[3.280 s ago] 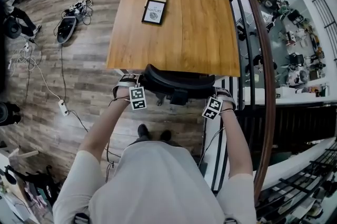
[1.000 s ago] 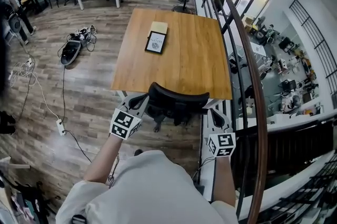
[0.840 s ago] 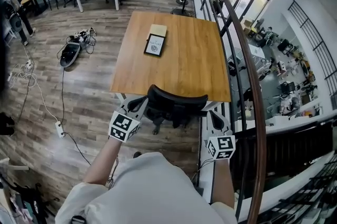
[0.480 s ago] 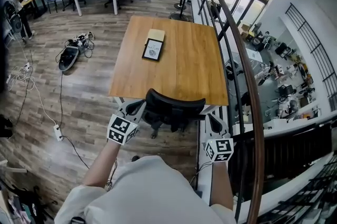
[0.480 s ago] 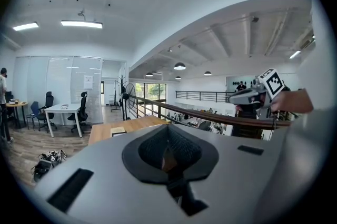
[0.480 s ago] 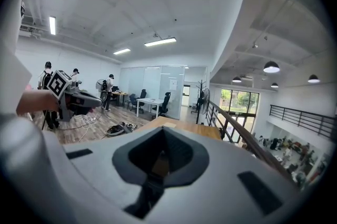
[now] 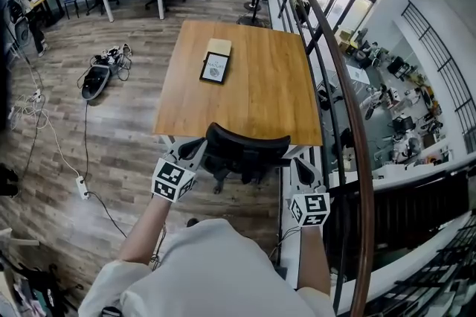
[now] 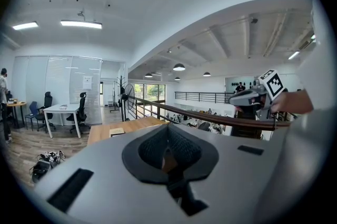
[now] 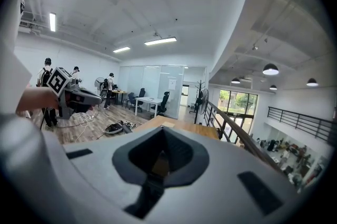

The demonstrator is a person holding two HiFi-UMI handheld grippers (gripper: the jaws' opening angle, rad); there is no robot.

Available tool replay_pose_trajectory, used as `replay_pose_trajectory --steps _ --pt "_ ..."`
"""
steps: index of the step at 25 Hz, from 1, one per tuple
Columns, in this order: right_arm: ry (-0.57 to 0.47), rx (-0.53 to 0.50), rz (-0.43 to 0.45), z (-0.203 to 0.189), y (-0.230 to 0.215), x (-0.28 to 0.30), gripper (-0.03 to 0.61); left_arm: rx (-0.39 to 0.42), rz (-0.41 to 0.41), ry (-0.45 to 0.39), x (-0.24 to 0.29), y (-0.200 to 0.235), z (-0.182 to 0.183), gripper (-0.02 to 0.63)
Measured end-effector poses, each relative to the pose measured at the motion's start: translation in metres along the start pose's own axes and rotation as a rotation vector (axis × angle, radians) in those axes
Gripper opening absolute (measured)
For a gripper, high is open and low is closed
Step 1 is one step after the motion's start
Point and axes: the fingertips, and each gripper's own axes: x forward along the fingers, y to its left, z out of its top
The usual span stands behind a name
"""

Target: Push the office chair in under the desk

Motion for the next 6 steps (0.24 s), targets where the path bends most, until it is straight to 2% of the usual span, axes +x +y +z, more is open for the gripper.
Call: replay_pose_trajectory --steps 6 --pt "-0.004 0.013 -0.008 0.0032 0.0010 -0.0031 0.002 0.005 -0.004 -0.008 -0.0023 0.0032 0.0039 -0.006"
